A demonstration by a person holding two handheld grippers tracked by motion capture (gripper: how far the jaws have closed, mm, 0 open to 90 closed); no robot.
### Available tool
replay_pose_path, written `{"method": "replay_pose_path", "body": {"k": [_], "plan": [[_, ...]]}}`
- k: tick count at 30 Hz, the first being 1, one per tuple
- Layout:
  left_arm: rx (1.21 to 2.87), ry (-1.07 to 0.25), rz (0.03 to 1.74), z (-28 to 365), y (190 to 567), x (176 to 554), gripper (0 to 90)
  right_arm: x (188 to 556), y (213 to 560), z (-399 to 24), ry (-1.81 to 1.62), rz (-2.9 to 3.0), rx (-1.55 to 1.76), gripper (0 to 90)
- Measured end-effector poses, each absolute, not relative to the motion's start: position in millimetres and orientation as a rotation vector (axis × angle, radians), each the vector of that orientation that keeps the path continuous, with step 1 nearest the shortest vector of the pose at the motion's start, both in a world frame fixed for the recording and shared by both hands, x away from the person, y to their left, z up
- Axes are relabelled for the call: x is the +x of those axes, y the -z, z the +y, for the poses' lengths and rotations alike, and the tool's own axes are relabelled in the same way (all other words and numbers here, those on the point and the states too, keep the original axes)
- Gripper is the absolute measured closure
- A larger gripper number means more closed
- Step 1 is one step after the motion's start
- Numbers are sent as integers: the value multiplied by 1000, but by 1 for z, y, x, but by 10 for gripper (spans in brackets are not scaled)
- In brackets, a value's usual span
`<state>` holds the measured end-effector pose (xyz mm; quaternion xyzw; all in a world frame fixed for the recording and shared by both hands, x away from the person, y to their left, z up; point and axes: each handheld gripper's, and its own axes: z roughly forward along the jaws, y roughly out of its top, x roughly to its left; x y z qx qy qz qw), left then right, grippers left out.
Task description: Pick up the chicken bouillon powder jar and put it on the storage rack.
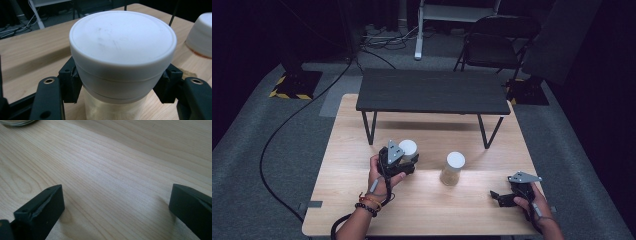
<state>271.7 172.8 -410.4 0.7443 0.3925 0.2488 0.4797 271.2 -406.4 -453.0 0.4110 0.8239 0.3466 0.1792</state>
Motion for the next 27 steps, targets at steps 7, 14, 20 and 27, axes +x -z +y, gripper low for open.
{"method": "replay_pose_path", "body": {"k": [7, 14, 20, 27], "plan": [[1782, -623, 964, 171, 389, 269, 349, 271, 453, -406, -980, 2329, 1162, 0], [1740, -632, 943, 177, 364, 270, 348, 271, 453, -406, -980, 2329, 1162, 0], [1725, -649, 924, 182, 338, 271, 348, 271, 453, -406, -980, 2329, 1162, 0], [1705, -656, 915, 183, 316, 274, 348, 271, 453, -406, -980, 2329, 1162, 0]]}}
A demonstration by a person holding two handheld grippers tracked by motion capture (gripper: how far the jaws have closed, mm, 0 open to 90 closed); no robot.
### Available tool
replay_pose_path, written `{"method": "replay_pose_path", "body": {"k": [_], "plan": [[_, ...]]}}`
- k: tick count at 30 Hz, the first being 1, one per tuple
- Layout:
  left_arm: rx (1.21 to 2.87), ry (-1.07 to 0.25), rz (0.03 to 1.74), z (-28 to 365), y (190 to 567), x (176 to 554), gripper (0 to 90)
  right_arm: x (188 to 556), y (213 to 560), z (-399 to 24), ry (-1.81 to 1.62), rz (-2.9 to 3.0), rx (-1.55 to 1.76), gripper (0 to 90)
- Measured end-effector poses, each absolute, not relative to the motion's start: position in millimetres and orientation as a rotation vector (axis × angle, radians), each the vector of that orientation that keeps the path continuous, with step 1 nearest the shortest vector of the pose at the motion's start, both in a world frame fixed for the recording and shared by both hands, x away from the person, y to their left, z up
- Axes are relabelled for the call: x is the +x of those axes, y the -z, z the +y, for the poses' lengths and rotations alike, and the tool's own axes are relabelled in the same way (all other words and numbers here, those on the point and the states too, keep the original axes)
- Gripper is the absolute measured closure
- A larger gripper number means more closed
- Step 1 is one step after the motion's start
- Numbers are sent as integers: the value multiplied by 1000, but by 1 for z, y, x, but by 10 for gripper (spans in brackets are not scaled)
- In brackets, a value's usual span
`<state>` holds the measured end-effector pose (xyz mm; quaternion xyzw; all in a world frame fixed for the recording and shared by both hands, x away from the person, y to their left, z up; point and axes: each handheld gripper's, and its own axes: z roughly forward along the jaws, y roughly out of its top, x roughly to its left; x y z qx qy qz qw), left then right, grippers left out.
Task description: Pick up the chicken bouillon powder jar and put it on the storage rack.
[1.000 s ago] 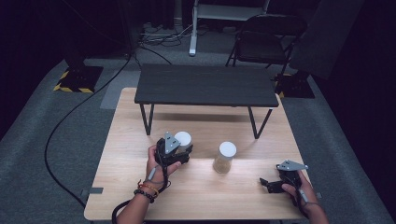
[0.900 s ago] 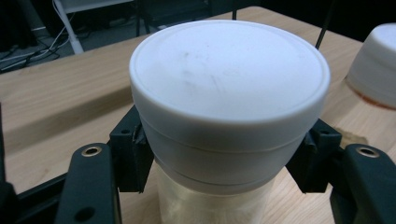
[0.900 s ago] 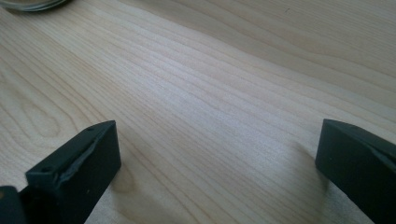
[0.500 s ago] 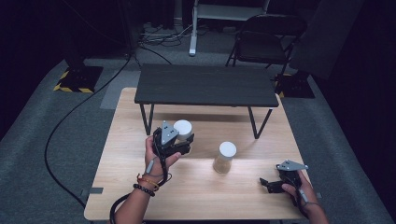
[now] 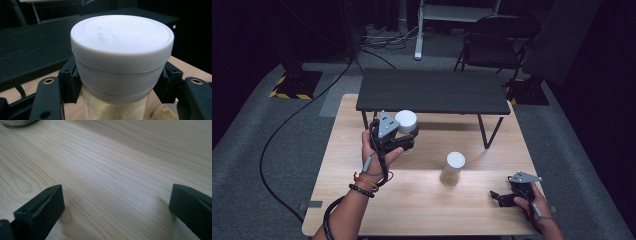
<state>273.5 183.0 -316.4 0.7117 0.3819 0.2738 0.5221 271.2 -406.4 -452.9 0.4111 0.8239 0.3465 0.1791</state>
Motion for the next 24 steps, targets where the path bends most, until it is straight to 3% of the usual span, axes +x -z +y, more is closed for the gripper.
{"method": "replay_pose_path", "body": {"k": [24], "plan": [[1666, -695, 907, 169, 248, 309, 347, 271, 453, -406, -979, 2330, 1162, 0]]}}
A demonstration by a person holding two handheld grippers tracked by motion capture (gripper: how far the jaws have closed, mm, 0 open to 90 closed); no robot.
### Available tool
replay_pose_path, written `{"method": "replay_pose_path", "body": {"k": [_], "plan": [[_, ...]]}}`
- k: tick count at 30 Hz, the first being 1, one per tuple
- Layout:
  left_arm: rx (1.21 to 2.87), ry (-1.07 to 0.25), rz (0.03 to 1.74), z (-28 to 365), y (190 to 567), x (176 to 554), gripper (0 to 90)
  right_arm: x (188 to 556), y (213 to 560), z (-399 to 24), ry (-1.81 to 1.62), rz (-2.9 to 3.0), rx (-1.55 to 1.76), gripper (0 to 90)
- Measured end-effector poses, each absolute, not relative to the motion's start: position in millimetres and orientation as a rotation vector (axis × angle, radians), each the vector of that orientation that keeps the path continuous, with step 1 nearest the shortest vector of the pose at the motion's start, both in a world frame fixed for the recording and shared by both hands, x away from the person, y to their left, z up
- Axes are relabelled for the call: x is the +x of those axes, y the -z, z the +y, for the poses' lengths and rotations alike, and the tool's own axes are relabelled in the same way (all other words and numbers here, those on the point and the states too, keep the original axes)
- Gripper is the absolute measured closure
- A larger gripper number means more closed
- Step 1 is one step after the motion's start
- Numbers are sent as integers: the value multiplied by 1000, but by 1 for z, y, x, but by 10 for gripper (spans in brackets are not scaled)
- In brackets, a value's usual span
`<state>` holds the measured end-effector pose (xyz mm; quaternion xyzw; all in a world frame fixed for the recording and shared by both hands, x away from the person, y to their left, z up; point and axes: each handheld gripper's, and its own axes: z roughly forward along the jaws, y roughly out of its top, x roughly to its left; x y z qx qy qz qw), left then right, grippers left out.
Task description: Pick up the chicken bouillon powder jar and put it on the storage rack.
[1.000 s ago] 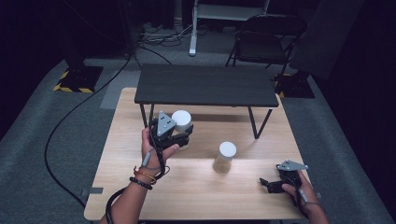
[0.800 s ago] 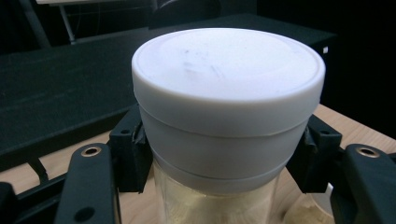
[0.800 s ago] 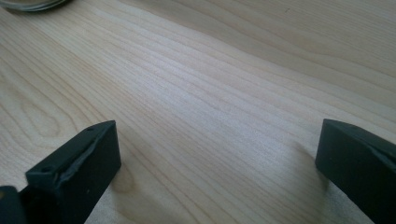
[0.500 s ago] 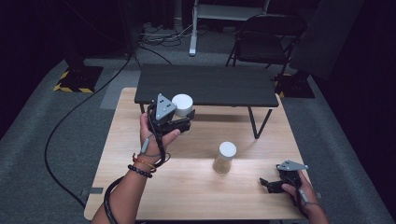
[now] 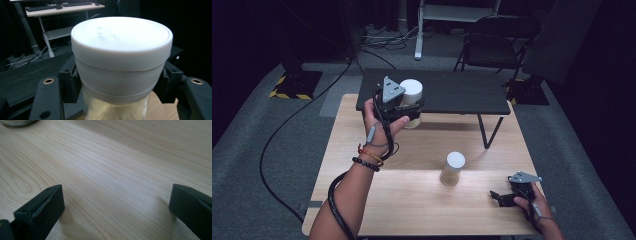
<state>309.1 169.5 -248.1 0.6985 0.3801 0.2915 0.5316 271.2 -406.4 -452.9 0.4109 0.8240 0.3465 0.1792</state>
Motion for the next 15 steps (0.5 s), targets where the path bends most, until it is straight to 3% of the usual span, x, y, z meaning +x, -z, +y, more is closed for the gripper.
{"method": "replay_pose_path", "body": {"k": [15], "plan": [[1647, -728, 907, 158, 234, 345, 346, 271, 453, -406, -980, 2329, 1162, 0]]}}
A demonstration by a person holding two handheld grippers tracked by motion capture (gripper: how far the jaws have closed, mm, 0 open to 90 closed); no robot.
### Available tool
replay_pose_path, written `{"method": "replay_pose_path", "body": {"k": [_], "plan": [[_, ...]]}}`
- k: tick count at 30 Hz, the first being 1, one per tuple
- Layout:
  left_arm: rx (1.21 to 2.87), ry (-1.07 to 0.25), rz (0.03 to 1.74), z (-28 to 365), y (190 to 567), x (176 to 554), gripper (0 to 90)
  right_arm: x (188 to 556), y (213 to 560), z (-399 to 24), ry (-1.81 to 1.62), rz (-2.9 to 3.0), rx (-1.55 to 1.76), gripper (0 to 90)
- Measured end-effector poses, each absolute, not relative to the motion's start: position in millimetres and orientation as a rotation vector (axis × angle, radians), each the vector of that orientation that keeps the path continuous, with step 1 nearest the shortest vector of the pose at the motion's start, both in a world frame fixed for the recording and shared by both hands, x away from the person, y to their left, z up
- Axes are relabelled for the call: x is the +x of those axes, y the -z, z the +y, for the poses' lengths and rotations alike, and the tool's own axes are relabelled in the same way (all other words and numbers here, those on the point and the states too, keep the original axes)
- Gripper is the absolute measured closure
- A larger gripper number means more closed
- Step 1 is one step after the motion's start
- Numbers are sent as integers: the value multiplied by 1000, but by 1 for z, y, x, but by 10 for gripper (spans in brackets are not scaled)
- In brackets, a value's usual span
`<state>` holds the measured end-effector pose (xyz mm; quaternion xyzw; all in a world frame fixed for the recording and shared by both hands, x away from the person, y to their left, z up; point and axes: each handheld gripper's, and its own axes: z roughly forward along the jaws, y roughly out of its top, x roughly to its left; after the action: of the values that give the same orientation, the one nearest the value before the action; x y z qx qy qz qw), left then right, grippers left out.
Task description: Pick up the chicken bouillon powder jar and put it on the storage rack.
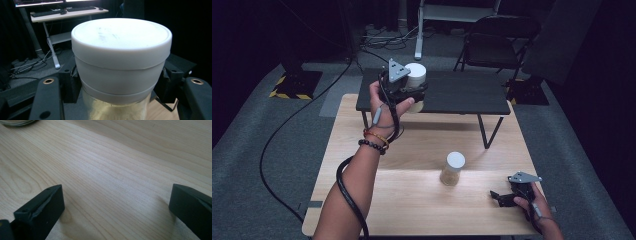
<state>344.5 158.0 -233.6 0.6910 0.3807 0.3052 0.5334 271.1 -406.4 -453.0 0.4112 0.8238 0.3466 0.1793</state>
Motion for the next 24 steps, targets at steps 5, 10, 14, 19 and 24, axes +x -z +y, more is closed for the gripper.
{"method": "replay_pose_path", "body": {"k": [5, 10, 14, 19, 24], "plan": [[1648, -733, 908, 153, 230, 359, 345, 271, 453, -406, -980, 2329, 1162, 0], [1657, -738, 909, 150, 225, 371, 345, 271, 453, -406, -980, 2329, 1163, 0], [1668, -756, 916, 147, 223, 379, 344, 271, 453, -406, -980, 2329, 1162, 0], [1672, -755, 924, 148, 222, 388, 344, 271, 453, -406, -980, 2328, 1162, 0], [1665, -757, 938, 148, 223, 393, 344, 271, 453, -406, -980, 2328, 1162, 0]]}}
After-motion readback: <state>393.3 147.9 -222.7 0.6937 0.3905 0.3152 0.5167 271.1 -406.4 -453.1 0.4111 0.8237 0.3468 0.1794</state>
